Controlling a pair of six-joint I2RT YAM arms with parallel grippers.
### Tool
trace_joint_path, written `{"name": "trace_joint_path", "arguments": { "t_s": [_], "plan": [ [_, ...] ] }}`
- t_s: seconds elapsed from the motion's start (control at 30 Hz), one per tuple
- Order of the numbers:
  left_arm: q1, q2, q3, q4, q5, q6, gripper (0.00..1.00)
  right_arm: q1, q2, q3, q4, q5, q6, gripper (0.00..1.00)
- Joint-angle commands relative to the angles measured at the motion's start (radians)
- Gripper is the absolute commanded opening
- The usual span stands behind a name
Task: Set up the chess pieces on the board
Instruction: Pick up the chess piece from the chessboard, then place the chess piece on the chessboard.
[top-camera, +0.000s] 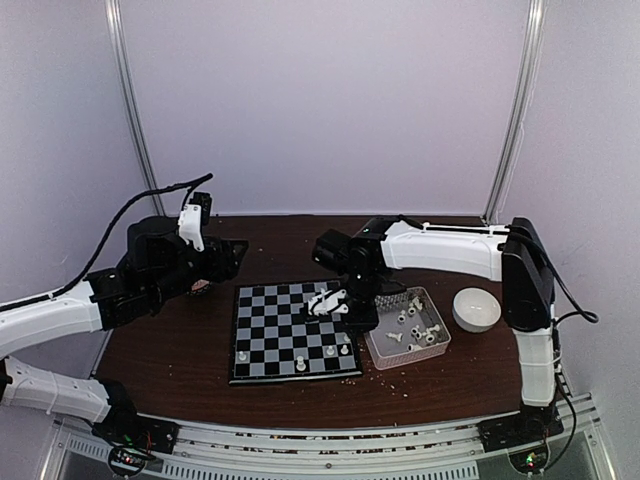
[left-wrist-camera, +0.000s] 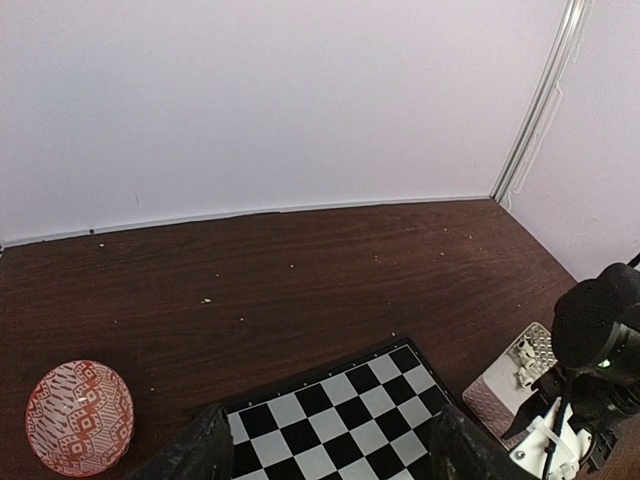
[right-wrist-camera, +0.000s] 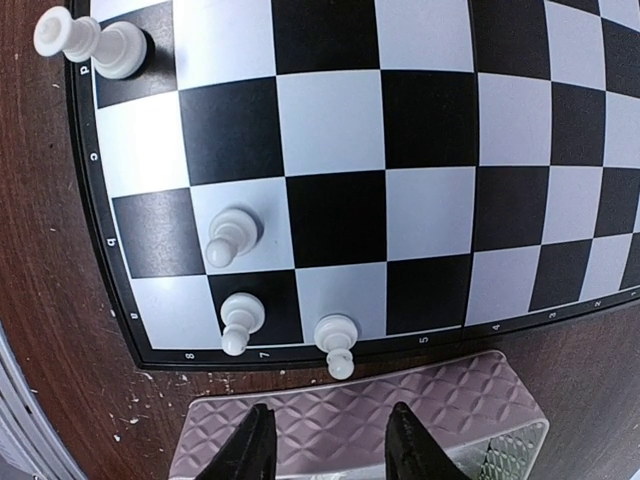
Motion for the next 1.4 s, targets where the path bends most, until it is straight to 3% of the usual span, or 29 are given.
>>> {"name": "trace_joint_path", "arguments": {
  "t_s": [0.0,0.57,0.87,1.37],
  "plan": [
    [0.007,-0.017,-0.016,0.039,-0.009,-0.01,0.69,0.006,0.03,0.023,-0.014,-0.007,0.005,0.37],
    [0.008,-0.021,-0.022,0.041,0.008,-0.014,0.69,0.004,0.092,0.071,-0.006,-0.01,0.024,0.23],
    [0.008,-0.021,-0.025,0.041,0.014,-0.012,0.69,0.004,0.108,0.105,-0.043,-0.016,0.023,0.02],
    [0.008,-0.123,-0.042,0.021,-0.096,-0.013,0.69,0.085,0.166,0.391,-0.157,-0.019,0.025,0.02]
  ]
}}
